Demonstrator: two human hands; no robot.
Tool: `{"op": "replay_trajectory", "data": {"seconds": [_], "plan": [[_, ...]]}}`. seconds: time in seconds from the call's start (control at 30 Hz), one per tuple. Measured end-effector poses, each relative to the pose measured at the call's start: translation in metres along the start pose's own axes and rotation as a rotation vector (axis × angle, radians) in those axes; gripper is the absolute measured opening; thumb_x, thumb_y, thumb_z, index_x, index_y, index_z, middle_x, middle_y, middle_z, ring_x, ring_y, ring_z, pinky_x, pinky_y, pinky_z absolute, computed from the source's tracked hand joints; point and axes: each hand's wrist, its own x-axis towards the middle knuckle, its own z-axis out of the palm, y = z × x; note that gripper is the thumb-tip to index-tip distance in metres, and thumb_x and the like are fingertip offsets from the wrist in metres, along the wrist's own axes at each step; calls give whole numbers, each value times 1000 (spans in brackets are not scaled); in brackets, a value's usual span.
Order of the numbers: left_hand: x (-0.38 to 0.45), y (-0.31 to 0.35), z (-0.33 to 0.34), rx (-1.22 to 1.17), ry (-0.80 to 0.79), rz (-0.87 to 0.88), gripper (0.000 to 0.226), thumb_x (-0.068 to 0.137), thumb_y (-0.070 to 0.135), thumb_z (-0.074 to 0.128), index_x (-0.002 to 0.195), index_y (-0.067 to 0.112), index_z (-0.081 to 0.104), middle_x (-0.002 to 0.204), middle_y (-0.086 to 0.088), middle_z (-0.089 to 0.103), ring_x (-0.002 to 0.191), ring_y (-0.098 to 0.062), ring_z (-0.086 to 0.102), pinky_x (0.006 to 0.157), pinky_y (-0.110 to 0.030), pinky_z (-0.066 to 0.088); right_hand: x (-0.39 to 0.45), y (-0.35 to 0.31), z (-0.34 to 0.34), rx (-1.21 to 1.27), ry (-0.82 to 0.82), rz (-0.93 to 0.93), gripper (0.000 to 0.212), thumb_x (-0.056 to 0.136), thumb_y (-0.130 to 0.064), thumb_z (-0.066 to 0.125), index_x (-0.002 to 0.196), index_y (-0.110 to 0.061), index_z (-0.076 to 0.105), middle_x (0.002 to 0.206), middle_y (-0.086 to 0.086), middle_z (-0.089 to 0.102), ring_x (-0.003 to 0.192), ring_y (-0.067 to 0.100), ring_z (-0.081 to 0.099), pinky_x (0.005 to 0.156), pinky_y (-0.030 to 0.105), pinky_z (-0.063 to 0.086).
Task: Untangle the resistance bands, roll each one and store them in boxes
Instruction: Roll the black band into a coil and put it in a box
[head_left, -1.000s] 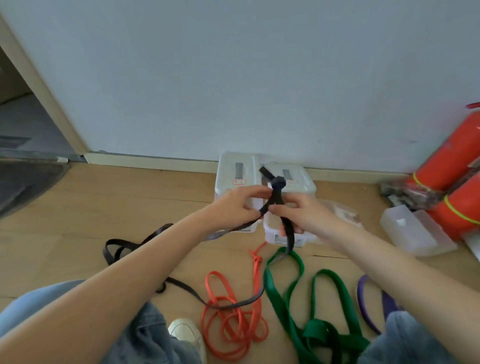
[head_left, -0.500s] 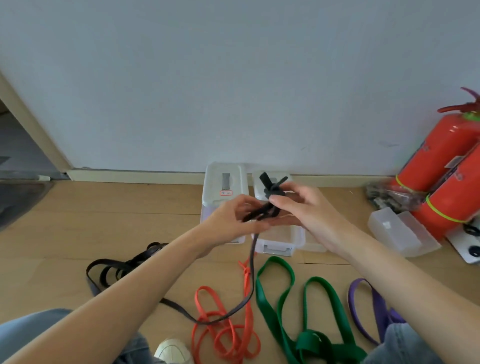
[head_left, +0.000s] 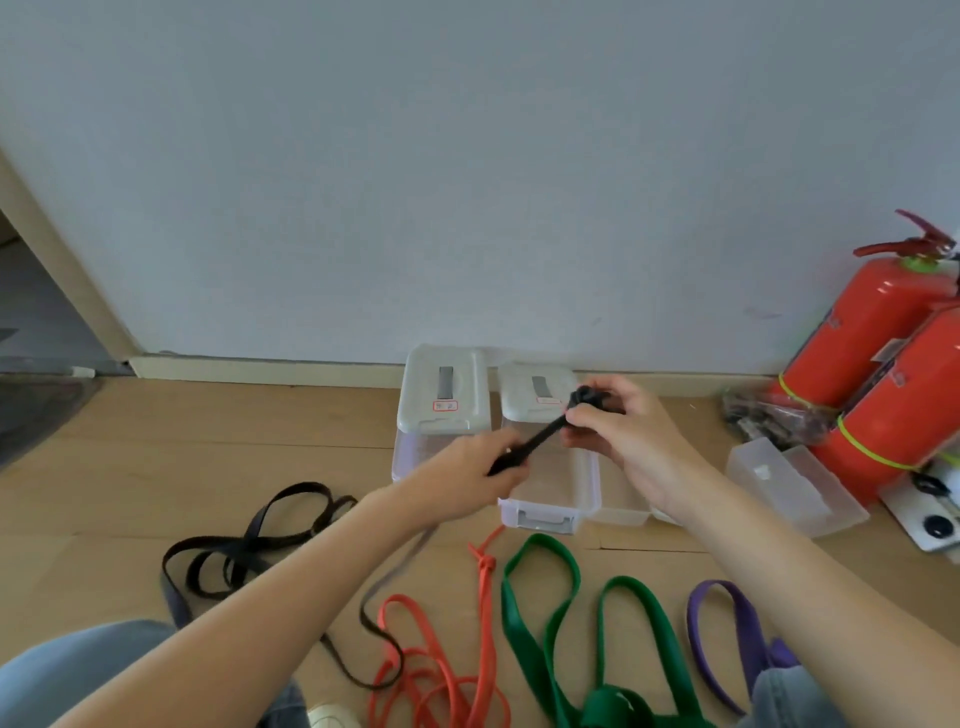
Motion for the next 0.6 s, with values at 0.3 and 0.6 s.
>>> {"op": "replay_trajectory", "data": {"seconds": [0.3, 0.6], "plan": [[19, 13, 22, -228, 199, 104, 11, 79, 27, 42, 83, 25, 53, 62, 14, 66, 64, -4, 61, 62, -19, 48, -13, -15, -7, -319, -201, -229, 26, 79, 4, 67, 99, -11, 59, 93, 4, 66, 79, 12, 66, 76, 25, 56], [5, -1, -16, 141, 221, -85, 22, 99, 22, 34, 92, 8, 49, 75, -5, 63, 59, -12, 58, 55, -26, 47, -4, -19, -34, -76, -54, -308, 20, 83, 4, 62, 94, -12, 57, 90, 4, 67, 82, 17, 69, 80, 26, 53]]}}
